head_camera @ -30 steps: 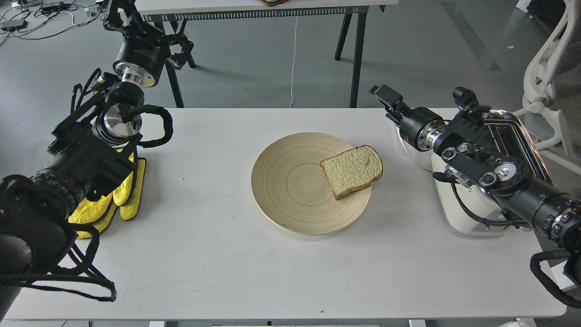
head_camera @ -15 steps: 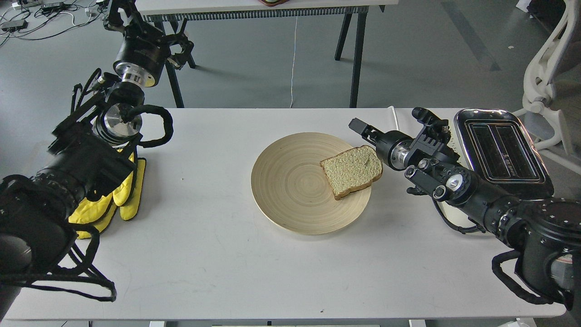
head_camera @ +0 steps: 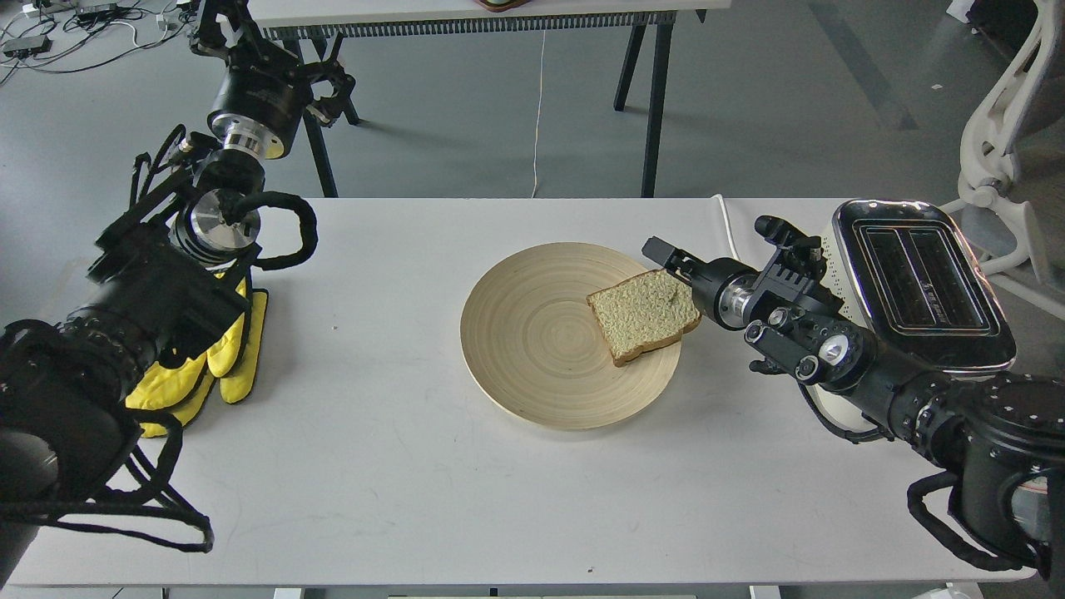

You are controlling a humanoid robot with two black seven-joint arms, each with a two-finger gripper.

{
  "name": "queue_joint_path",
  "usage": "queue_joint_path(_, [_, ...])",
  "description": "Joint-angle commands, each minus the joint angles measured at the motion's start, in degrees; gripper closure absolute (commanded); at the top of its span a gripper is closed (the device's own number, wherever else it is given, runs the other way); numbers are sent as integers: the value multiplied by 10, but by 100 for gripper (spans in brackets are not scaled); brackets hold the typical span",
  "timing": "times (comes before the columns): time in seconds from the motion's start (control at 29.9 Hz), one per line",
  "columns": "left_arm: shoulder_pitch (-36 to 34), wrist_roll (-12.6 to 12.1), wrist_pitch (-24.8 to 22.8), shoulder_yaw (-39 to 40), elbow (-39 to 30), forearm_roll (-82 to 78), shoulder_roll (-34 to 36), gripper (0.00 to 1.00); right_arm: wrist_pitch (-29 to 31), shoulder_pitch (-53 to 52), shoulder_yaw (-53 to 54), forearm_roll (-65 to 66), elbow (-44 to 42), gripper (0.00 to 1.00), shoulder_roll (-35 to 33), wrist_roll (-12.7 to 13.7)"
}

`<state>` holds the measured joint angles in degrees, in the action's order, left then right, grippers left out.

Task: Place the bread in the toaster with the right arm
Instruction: 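Reach the right gripper to the bread slice on the plate and grasp it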

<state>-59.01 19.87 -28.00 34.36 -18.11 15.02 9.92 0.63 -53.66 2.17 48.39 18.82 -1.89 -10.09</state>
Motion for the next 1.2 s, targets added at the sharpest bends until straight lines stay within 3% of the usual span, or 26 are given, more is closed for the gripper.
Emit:
queue_joint_path(0.0, [-1,0,0,0,0,0,0,0,-1,0,1,0,2,11,-1,0])
queue_joint_path(0.23, [-1,0,0,0,0,0,0,0,9,3,-1,-1,29,11,-34,-4])
queue_joint_path(0.43, [0,0,0,0,0,0,0,0,48,1,8,-2,95,8,-105,-5])
queue_joint_path(0.6, [-1,0,0,0,0,0,-1,0,80,2,10,-2,112,8,-124,-18])
queue_joint_path(0.8, [-1,0,0,0,0,0,0,0,76,6,6,0,108,8,-119,-18])
queue_joint_path(1.0, [-1,0,0,0,0,0,0,0,75,10,2,3,105,15,-117,-12])
queue_joint_path(1.17, [-1,0,0,0,0,0,0,0,75,10,-1,2,105,32,-115,-12])
